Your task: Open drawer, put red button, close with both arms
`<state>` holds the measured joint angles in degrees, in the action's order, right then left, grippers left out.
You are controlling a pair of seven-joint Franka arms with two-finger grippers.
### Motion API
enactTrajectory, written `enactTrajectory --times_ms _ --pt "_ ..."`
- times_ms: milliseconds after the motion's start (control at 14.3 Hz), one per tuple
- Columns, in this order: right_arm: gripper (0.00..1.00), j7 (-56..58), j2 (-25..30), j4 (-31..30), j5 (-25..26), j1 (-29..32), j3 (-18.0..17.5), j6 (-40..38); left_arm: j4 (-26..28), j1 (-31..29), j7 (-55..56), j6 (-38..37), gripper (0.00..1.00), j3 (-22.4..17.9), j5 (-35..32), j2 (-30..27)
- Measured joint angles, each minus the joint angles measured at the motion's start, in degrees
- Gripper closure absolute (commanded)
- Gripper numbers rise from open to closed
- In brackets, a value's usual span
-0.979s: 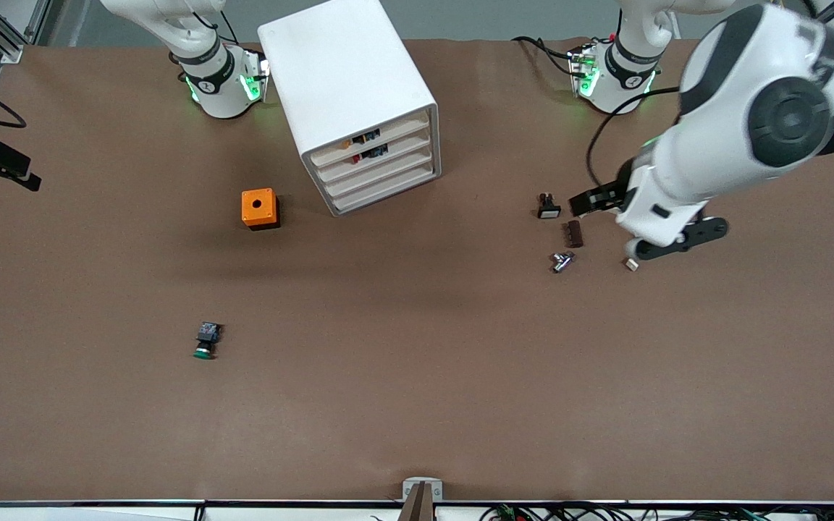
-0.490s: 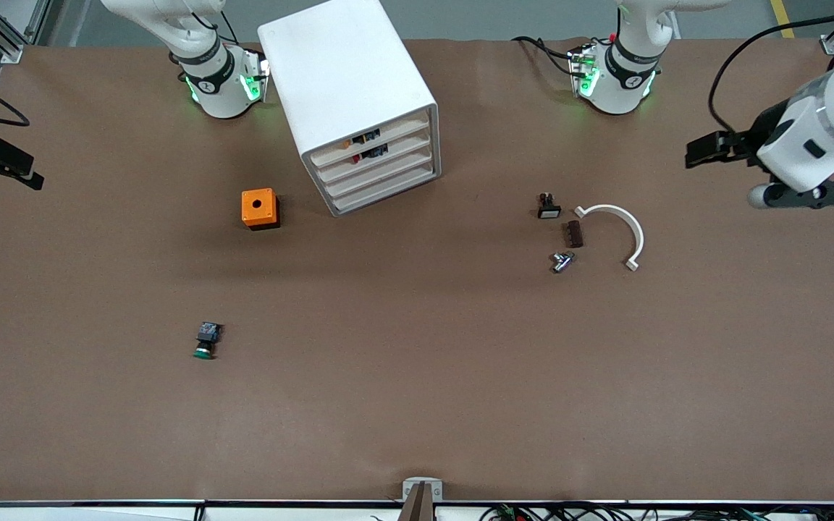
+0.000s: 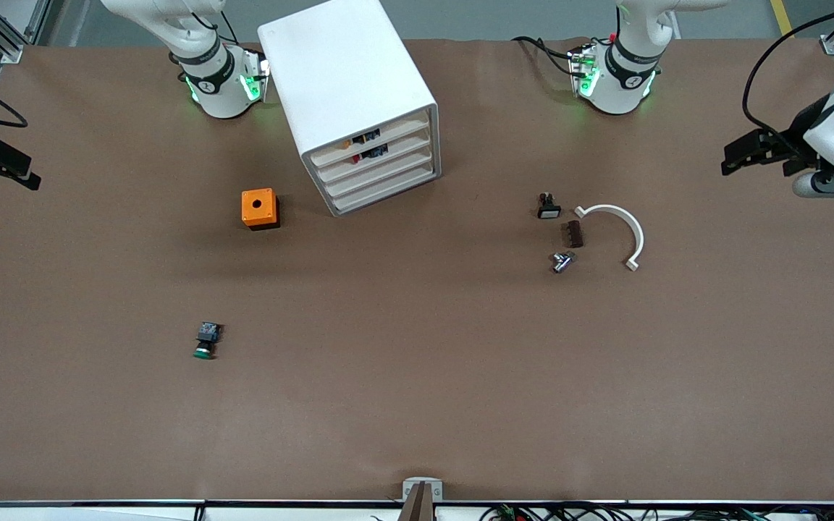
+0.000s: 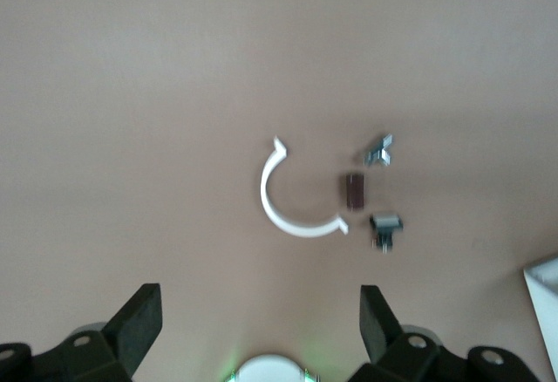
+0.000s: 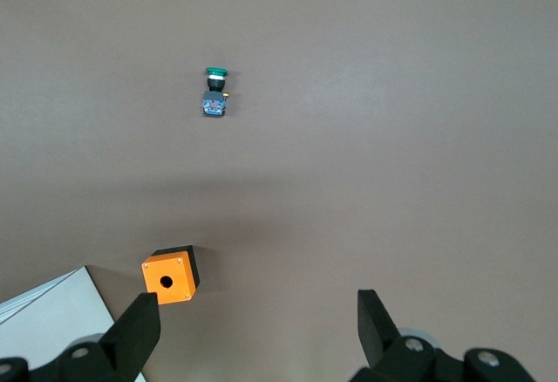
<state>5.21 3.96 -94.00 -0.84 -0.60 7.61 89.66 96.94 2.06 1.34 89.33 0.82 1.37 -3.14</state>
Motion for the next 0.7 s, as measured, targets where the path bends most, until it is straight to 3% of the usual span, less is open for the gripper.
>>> enactTrajectory --times_ms 280,700 --pt "0.0 -0.1 0.1 0.0 0.0 0.0 0.0 0.0 -1.3 0.0 0.0 3.2 0.0 0.0 0.0 1.8" --pt "0.0 -0.1 0.1 0.0 0.0 0.0 -0.1 0.0 -3.7 0.0 0.0 1.9 0.0 0.2 -0.1 2.3"
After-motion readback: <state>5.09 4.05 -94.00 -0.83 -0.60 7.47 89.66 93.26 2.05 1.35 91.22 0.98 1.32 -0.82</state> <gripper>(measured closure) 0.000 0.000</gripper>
